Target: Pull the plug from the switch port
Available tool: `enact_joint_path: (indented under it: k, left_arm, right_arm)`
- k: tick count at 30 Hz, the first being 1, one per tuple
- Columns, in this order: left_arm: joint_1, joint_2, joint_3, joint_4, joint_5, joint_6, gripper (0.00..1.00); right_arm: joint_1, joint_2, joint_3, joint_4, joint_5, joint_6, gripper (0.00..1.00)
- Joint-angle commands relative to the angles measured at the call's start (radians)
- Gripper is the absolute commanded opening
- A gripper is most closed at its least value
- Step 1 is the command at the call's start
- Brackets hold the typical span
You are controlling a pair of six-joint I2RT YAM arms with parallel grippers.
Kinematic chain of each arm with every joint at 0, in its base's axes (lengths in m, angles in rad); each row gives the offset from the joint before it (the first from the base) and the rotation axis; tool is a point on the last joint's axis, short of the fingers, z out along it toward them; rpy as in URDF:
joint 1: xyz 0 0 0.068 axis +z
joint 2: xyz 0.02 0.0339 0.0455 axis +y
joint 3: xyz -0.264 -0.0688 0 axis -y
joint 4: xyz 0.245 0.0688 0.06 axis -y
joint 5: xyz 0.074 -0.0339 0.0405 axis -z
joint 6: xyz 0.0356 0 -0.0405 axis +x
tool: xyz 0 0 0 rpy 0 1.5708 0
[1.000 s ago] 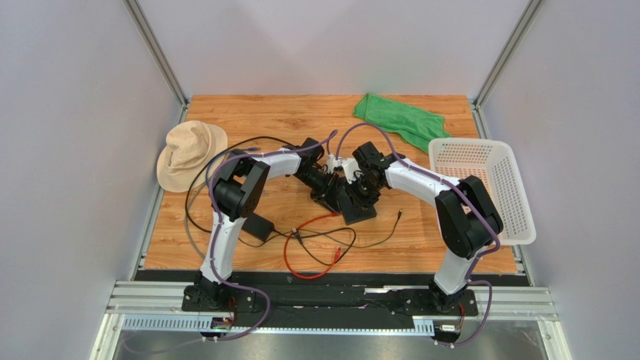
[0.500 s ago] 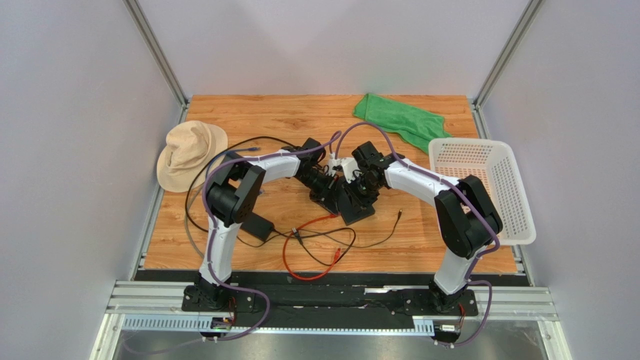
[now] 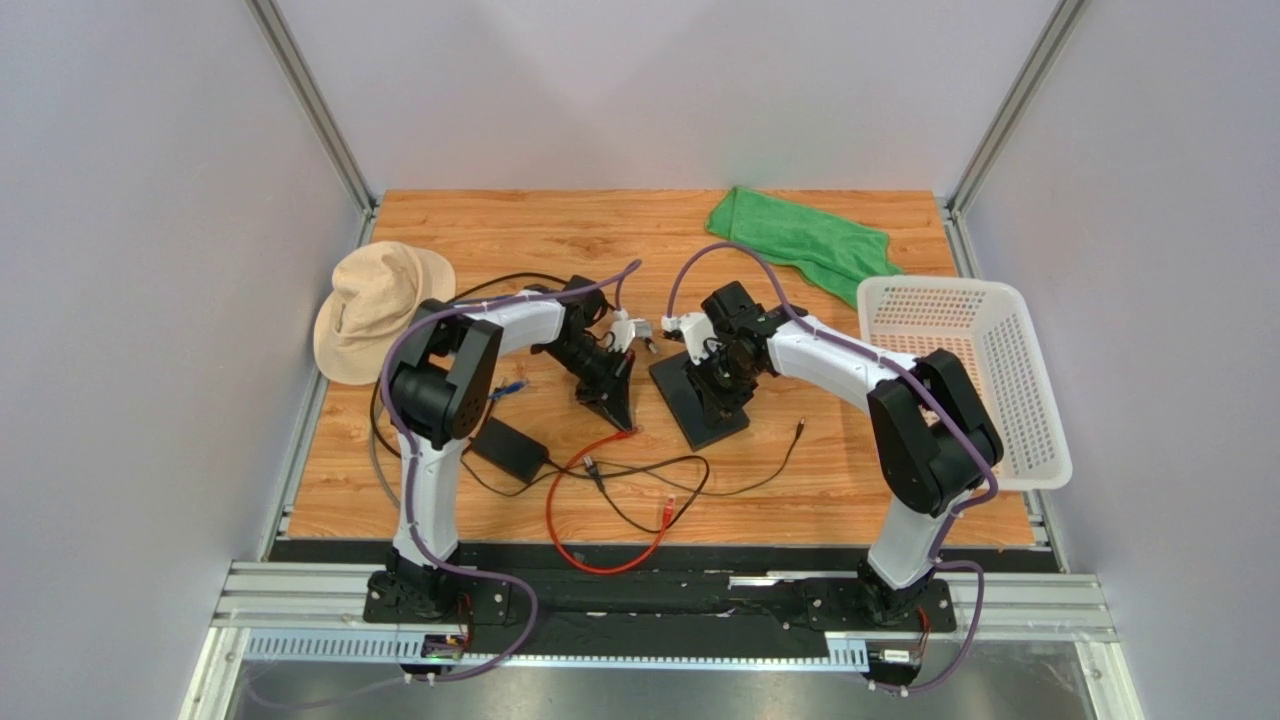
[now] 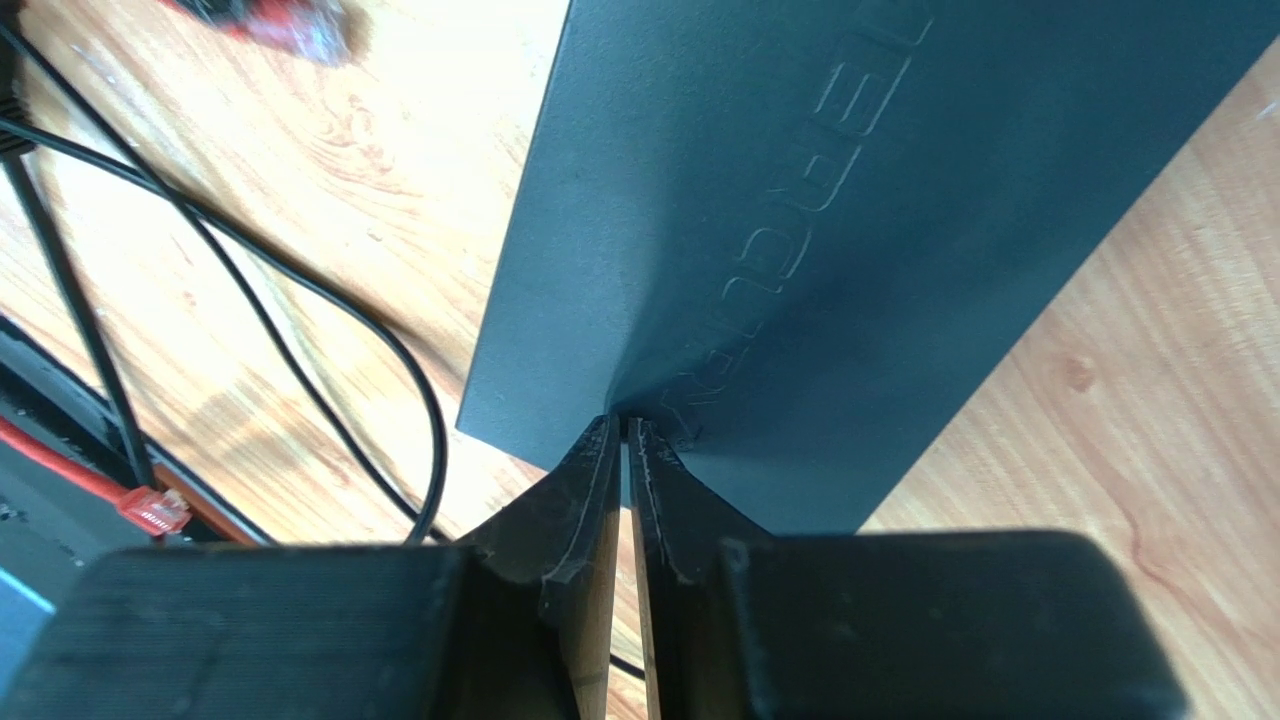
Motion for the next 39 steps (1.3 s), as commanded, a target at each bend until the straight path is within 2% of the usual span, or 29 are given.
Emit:
enact_joint_path:
  k: [1, 6, 10, 12, 13, 16, 19, 22, 23, 24, 27, 30, 31, 34, 36, 37, 39]
  left_arm:
    - [0.043, -0.086, 0.096, -0.055, -0.058, 0.074, 0.00]
    - [0.140, -0.111, 0.305, -0.205, 0.023, 0.116, 0.00]
    - [0.219, -0.113, 0.568, -0.338, 0.017, 0.212, 0.00]
    - [0.264, -0.102, 0.665, -0.427, -0.035, 0.275, 0.00]
    - [0.276, -0.094, 0.778, -0.463, -0.062, 0.350, 0.00]
    - [0.324, -0.039, 0.994, -0.613, -0.168, 0.509, 0.00]
    - [0.365, 0.007, 1.101, -0.728, -0.274, 0.661, 0.00]
    - [0.377, 0.004, 1.014, -0.748, -0.446, 0.796, 0.00]
    - [0.377, -0.007, 0.977, -0.706, -0.548, 0.817, 0.00]
    - [0.377, -0.011, 0.907, -0.676, -0.588, 0.830, 0.00]
    - [0.377, -0.014, 0.834, -0.572, -0.623, 0.838, 0.00]
    - [0.370, 0.050, 0.868, -0.514, -0.609, 0.765, 0.00]
    - [0.364, 0.076, 0.888, -0.497, -0.622, 0.701, 0.16]
    - [0.336, 0.166, 0.989, -0.466, -0.724, 0.598, 0.40]
    - [0.321, 0.170, 1.018, -0.432, -0.788, 0.564, 0.48]
    - [0.307, 0.156, 1.009, -0.375, -0.823, 0.533, 0.56]
    - [0.284, 0.090, 0.959, -0.325, -0.814, 0.495, 0.61]
  right_arm:
    - [0.004, 0.016, 0.020, 0.004, 0.051, -0.040, 0.14]
    - [0.004, 0.001, 0.031, 0.004, 0.053, -0.050, 0.14]
    - [0.004, -0.005, 0.049, 0.007, 0.054, -0.063, 0.14]
    - [0.004, -0.007, 0.060, 0.009, 0.062, -0.071, 0.14]
    - [0.004, -0.010, 0.063, 0.007, 0.063, -0.074, 0.14]
    - [0.002, -0.016, 0.069, 0.009, 0.070, -0.083, 0.14]
    - [0.002, -0.022, 0.066, 0.010, 0.073, -0.094, 0.14]
    - [0.002, -0.028, 0.056, 0.012, 0.076, -0.099, 0.14]
    - [0.002, -0.028, 0.053, 0.013, 0.077, -0.100, 0.14]
    - [0.002, -0.030, 0.049, 0.013, 0.076, -0.099, 0.14]
    - [0.002, -0.025, 0.046, 0.015, 0.071, -0.097, 0.14]
    - [0.002, -0.019, 0.052, 0.013, 0.073, -0.094, 0.14]
    - [0.002, -0.016, 0.054, 0.013, 0.074, -0.094, 0.14]
    - [0.002, -0.015, 0.066, 0.012, 0.083, -0.093, 0.14]
    - [0.001, -0.028, 0.074, 0.010, 0.096, -0.094, 0.13]
    - [-0.004, -0.036, 0.077, 0.012, 0.096, -0.093, 0.11]
    - [-0.013, -0.074, 0.091, 0.010, 0.071, -0.068, 0.11]
